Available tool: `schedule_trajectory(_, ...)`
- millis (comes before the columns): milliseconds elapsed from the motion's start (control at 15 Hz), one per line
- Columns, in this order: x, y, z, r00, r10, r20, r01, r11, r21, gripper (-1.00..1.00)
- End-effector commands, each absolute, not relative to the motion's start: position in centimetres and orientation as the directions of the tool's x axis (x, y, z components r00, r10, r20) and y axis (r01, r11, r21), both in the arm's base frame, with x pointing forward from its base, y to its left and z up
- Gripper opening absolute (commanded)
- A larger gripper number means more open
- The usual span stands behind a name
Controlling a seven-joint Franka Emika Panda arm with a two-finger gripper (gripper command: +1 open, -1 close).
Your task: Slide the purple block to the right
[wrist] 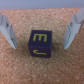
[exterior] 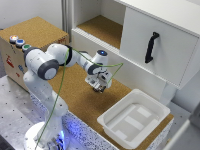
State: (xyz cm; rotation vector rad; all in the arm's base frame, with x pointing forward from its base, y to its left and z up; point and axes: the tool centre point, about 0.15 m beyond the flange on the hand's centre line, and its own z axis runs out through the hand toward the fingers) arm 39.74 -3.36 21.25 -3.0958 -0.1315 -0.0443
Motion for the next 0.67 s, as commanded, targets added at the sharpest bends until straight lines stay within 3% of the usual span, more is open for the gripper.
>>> schedule_trajectory(0,40.7,-1.3,20.5,0.997,0.079,0.021,0.079,-0.997,-0.002,-1.00)
schedule_trajectory(600,39.5,-1.7,20.6,1.000,0.014,0.015,0.014,-1.000,0.025,-1.00)
